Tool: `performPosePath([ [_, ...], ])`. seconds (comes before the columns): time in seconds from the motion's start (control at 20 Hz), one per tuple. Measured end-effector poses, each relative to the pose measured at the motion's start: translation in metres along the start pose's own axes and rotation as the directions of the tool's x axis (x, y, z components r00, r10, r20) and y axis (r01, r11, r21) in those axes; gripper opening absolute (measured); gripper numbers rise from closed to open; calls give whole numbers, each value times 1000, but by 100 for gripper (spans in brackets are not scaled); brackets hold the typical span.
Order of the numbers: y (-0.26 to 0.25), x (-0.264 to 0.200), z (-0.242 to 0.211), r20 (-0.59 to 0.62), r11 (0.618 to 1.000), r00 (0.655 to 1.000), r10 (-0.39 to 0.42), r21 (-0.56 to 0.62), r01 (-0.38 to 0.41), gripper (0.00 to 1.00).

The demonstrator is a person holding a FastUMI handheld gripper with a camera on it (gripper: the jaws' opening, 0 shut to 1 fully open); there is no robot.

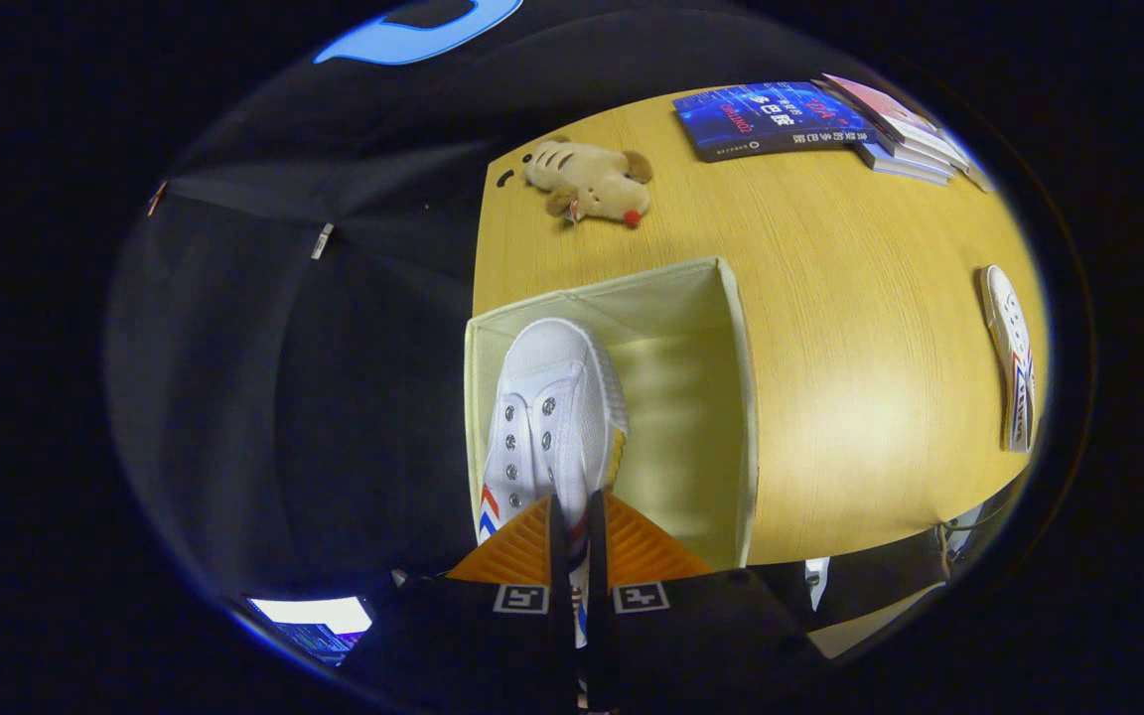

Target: Open the storage box then place both shoes into the box .Put the left shoe in first, then the right shoe, with the right side of both shoes facing outward in a uniform manner.

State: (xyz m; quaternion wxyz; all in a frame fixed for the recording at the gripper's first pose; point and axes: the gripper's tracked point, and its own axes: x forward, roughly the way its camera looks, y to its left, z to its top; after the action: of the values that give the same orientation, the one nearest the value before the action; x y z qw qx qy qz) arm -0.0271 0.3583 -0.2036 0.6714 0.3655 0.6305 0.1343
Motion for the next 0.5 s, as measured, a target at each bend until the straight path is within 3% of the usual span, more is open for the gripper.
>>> performPosePath([
  [0.5,-1,49,1,-9,996,997,-82,16,82,9],
])
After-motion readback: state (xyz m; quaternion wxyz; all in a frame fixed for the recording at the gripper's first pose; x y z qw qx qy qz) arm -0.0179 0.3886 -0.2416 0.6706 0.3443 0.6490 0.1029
